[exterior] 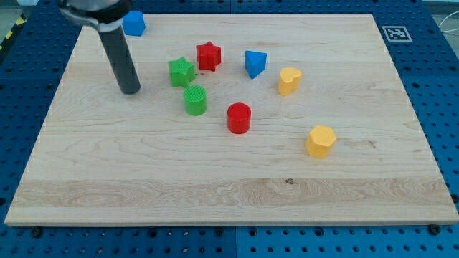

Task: Push green circle slightly right

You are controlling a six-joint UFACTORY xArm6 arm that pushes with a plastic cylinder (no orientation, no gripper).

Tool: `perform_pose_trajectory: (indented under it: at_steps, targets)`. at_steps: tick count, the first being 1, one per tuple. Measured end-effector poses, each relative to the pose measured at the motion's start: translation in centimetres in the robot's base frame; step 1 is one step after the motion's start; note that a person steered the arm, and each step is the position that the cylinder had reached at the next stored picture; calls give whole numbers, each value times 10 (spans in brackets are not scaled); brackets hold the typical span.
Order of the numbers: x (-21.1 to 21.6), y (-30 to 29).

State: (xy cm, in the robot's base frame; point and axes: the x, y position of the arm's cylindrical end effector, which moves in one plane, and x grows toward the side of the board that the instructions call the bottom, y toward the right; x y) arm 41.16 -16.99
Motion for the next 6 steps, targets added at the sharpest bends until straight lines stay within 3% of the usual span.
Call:
perform_pose_trajectory:
  at_steps: [3, 6]
  targets:
    - [63, 51]
    - [42, 100]
